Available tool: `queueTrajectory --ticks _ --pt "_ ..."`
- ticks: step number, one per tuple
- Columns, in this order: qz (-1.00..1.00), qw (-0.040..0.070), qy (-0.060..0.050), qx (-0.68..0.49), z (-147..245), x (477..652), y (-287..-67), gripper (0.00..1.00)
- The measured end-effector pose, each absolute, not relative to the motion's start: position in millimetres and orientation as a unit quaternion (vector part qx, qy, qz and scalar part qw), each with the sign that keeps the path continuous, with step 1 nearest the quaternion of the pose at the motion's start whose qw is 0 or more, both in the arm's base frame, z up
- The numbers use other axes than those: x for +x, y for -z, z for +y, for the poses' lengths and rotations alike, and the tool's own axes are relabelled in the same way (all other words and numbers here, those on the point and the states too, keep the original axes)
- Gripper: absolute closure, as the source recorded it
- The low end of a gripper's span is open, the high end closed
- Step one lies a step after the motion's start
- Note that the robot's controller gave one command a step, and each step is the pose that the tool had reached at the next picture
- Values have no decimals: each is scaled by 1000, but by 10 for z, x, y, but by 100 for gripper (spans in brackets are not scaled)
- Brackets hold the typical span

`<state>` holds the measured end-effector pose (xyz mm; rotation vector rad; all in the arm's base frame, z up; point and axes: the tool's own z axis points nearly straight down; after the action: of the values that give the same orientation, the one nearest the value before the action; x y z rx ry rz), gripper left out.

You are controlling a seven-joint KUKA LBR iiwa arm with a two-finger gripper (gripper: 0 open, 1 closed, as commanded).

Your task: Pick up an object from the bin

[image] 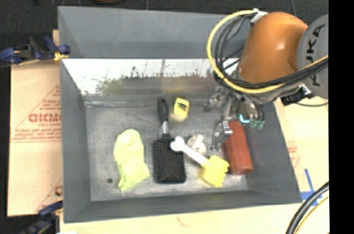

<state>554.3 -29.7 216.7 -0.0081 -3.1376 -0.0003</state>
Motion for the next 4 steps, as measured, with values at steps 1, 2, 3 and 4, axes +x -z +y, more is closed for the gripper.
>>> queueTrajectory --ticks 1,2,3,4 --pt "-1000 -2 0 -2 -298 5558 -2210 0" --pt "-1000 -6 0 -13 -122 5266 -1814 0" --pt "-1000 -3 0 -7 -46 5197 -1212 0" --pt "-998 0 0 62 -218 5104 -860 0"
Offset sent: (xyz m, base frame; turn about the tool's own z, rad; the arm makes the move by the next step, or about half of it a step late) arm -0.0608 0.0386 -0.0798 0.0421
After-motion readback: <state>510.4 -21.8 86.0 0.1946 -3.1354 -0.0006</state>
